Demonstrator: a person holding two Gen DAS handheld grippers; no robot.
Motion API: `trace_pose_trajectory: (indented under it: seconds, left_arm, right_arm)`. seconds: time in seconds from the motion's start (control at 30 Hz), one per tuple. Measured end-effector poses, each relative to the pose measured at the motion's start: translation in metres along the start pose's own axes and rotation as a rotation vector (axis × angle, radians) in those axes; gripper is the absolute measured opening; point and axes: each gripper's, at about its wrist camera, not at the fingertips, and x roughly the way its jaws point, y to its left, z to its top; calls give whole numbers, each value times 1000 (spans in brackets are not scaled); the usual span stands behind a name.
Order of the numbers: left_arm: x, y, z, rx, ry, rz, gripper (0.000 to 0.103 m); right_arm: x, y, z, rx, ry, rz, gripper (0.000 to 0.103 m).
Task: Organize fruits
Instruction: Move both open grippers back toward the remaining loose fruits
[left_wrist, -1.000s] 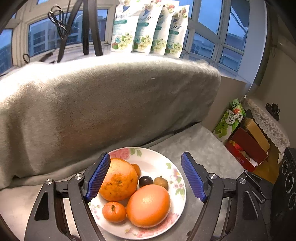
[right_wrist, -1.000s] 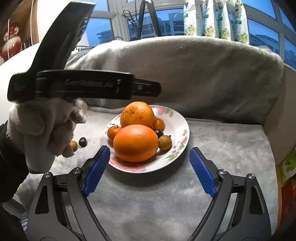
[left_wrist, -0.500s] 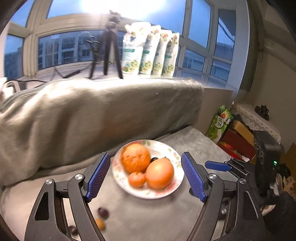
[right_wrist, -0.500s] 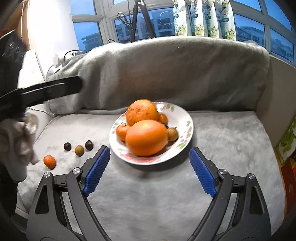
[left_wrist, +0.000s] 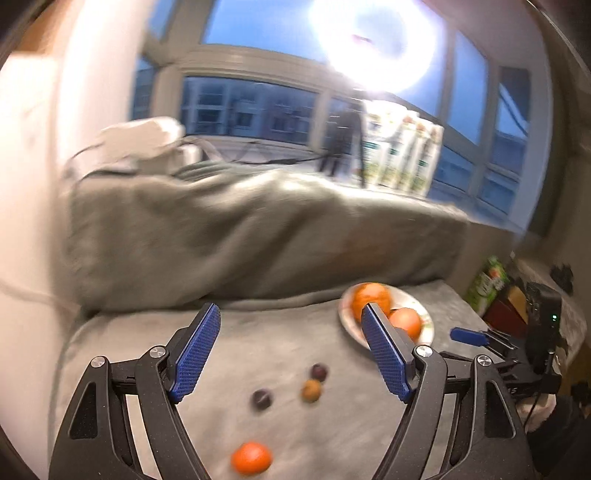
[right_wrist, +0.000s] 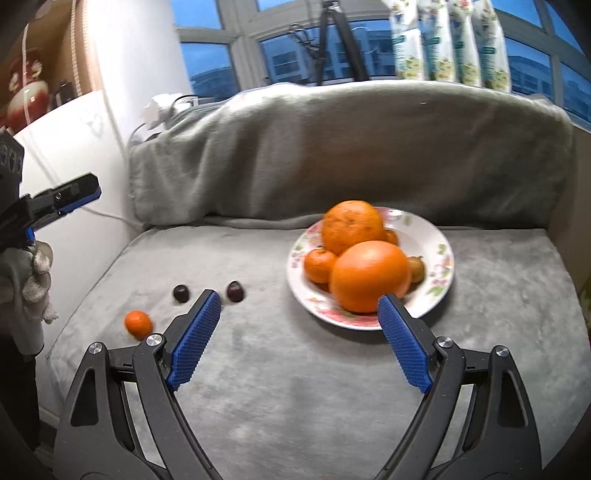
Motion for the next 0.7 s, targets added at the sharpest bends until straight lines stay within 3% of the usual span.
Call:
trace_pose_trajectory:
  seconds: [0.23,0.3,0.4,0.7]
  left_arm:
    - [-26,27,-47,-89,42,86,74]
    - [-29,29,-61,-94,68,98,71]
    - [-31,32,-79,-109,97,91,65]
    - [-9,25,-108,-117,170,51,63]
  right_arm:
    - [-1,13,-11,-23,26,80,82]
    - [5,18,-14,-33,47,102,66]
    - [18,30,-16,-48,89,128,59]
    - [61,69,-12,-131,185,158,45]
